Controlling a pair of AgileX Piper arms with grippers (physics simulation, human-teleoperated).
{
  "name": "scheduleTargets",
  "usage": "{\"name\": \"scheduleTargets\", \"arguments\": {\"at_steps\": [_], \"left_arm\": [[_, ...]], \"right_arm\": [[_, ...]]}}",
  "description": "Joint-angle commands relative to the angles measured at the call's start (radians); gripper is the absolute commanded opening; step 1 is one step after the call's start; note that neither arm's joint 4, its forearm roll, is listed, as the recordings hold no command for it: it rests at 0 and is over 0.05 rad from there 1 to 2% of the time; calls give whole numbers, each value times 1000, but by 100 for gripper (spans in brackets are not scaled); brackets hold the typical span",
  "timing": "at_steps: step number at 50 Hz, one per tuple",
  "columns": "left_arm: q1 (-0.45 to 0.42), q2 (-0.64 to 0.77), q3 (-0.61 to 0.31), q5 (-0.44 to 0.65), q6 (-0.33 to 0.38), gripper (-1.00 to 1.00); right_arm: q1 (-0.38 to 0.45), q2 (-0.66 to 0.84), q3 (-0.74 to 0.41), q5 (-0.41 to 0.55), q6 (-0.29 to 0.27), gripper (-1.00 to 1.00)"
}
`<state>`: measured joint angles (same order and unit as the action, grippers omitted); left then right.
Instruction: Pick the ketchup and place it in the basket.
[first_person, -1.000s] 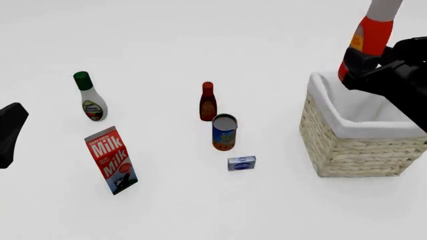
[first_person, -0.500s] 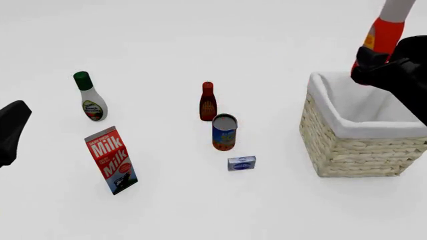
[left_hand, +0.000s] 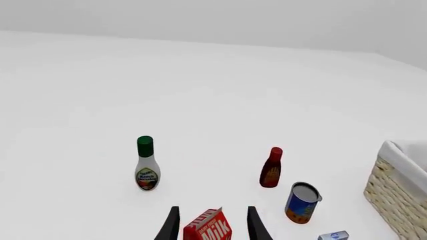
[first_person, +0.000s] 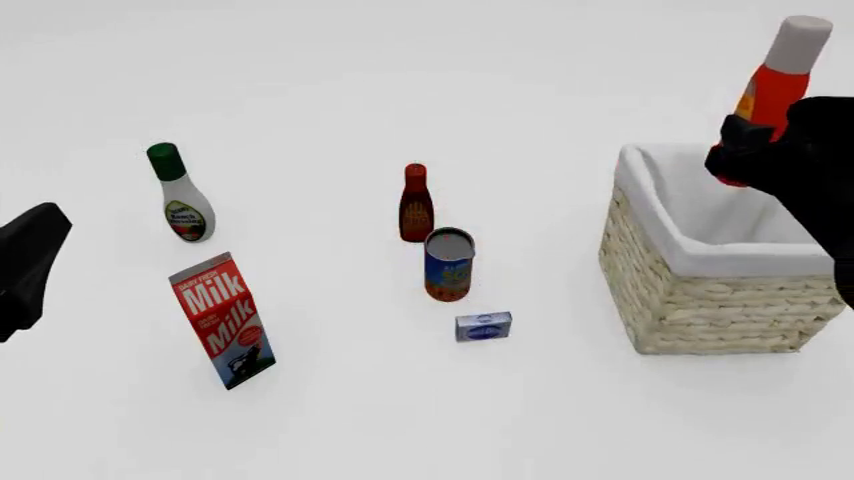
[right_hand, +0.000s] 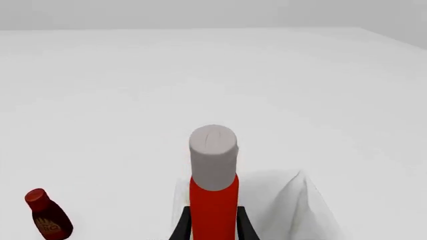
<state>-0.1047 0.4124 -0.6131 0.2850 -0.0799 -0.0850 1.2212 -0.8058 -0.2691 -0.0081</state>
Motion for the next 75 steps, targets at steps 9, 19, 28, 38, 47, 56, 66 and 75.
{"name": "scheduleTargets", "arguments": {"at_steps": [9, 19, 28, 38, 47, 56, 66, 75], "left_arm": [[1, 3, 4, -3, 1, 100], [-1, 7, 4, -8, 1, 100], [-2, 9, 8, -12, 1, 100], [-3, 12, 10, -15, 0, 100], [-1, 14, 9, -16, -2, 100], [-2, 19, 5, -19, -2, 100], [-1, 23, 2, -19, -2, 100], [0, 20, 6, -20, -4, 100]], "right_arm": [[-55, 72, 23, -76, 44, -100], [-82, 103, 31, -102, 49, -100], [-101, 135, 39, -126, 50, -100], [-116, 176, 40, -145, 49, -100], [-129, 218, 40, -165, 43, -100], [-144, 267, 53, -199, 43, -100], [-156, 314, 49, -217, 28, -100], [-166, 363, 51, -243, 25, -100]]}}
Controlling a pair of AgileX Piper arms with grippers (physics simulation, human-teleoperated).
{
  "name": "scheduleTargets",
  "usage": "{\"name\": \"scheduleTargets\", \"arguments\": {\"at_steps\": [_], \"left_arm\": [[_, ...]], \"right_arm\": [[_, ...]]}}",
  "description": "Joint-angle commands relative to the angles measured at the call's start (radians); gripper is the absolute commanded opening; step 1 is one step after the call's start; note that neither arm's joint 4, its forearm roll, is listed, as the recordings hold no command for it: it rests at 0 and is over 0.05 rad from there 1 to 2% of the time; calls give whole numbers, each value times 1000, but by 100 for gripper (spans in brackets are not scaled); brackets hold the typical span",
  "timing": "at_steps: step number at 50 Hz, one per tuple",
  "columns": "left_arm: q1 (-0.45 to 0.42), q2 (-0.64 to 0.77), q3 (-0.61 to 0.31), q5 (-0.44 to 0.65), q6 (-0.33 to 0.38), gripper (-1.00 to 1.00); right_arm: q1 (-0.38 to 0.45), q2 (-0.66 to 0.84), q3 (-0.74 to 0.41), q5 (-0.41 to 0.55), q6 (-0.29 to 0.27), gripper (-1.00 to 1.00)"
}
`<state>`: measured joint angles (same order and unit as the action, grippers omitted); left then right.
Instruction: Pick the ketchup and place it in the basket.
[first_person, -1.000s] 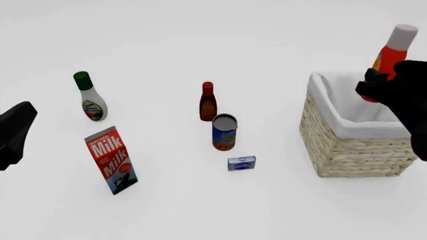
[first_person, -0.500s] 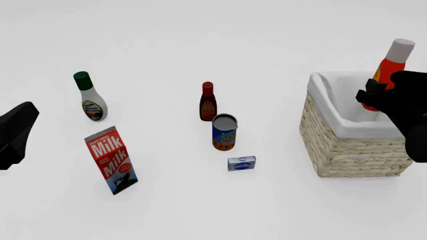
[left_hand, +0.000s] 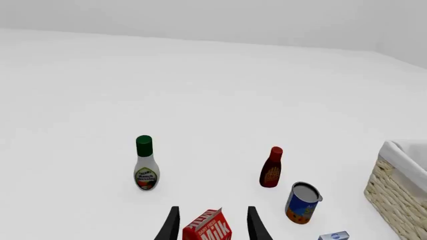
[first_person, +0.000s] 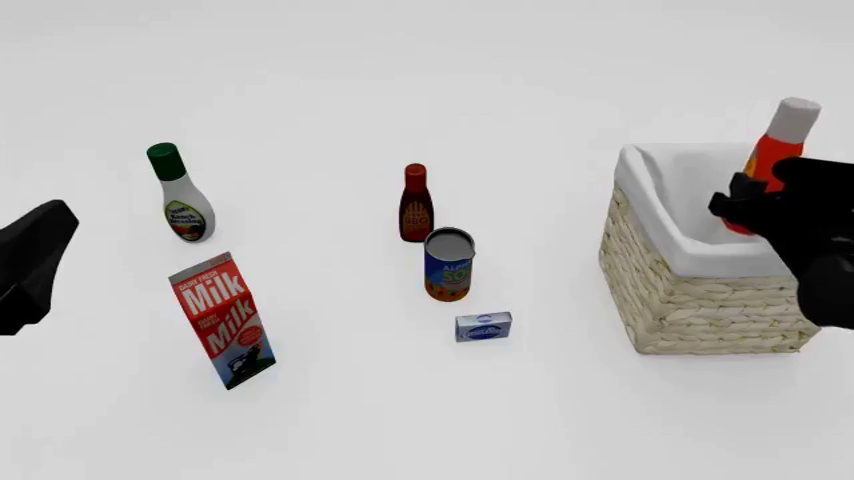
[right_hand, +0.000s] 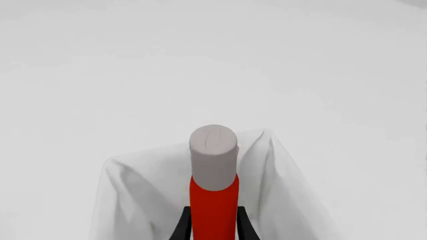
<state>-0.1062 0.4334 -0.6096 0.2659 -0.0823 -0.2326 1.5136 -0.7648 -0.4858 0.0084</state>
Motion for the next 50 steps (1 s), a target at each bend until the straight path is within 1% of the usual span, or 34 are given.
{"name": "scheduleTargets", "arguments": {"at_steps": [1, 9, 10, 12, 13, 17, 25, 32, 36, 46, 50], "left_arm": [[1, -2, 3, -1, -1, 100], [3, -6, 7, 1, -2, 100], [3, -7, 6, 1, -2, 100], [2, -8, 7, 1, -2, 100], [2, -9, 7, 2, -2, 100], [2, -9, 10, 1, -4, 100], [0, -7, 10, -3, -6, 100], [1, -9, 10, -2, -6, 100], [2, -12, 15, -3, -8, 100], [1, -15, 16, -3, -12, 100], [2, -16, 16, -2, -13, 100]], "right_arm": [[-18, 73, 11, -28, 9, -100], [-17, 82, 13, -32, 10, -100], [-18, 79, 13, -32, 8, 100], [-32, 92, -3, -17, 6, 100], [-19, 75, 11, -28, 15, 100], [-18, 62, 13, -20, 7, 100], [2, -24, 25, 13, 1, 100], [31, -131, 33, 57, -6, 100], [59, -205, 29, 97, -11, 100], [108, -333, 23, 171, -26, 100], [122, -364, 26, 183, -30, 100]]}}
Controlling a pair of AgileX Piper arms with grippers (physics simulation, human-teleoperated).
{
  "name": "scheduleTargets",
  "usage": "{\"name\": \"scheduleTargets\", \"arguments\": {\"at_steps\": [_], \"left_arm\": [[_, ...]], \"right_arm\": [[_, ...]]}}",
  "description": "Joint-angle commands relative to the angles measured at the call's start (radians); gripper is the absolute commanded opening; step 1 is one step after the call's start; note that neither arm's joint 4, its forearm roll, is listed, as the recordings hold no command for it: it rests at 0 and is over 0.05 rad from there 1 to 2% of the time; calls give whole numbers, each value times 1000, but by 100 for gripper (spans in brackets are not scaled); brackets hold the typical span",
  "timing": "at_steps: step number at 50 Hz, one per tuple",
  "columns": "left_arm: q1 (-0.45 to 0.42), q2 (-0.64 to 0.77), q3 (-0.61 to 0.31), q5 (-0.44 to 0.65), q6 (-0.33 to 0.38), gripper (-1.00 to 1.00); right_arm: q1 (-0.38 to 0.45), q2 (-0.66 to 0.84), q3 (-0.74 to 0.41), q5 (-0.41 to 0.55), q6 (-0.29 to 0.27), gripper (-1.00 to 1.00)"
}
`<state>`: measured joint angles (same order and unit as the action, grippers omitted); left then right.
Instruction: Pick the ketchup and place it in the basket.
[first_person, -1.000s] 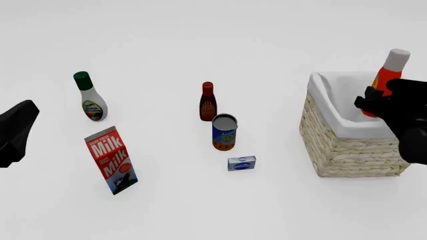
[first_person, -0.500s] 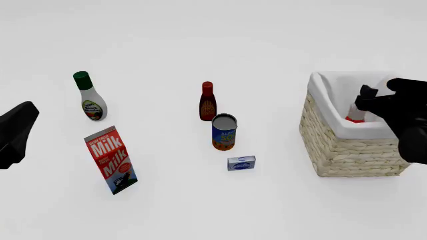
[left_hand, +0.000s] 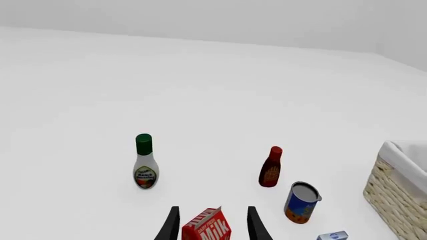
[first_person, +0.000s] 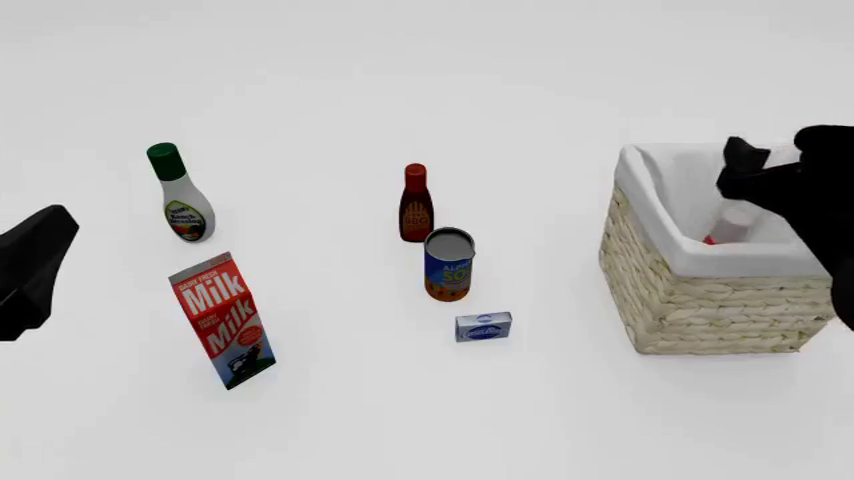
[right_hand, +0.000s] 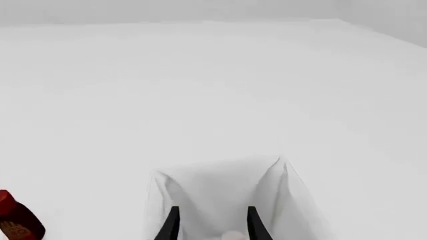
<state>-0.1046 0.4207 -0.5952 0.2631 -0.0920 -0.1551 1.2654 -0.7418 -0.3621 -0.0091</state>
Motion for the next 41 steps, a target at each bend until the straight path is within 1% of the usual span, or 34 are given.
{"name": "scheduleTargets", "arguments": {"at_steps": [1, 14, 23, 34, 41], "left_arm": [[0, -4, 0, 2, -3, 100], [1, -4, 3, -2, -11, 100], [-2, 10, 15, -26, -18, 100], [-8, 32, 25, -55, -26, 100], [-12, 52, 34, -83, -33, 100]], "right_arm": [[48, -121, 5, 61, -13, 100], [107, -250, 22, 129, -26, 100], [126, -326, 70, 147, -33, 100], [139, -398, 106, 177, -27, 100], [166, -491, 138, 220, -13, 100]]}}
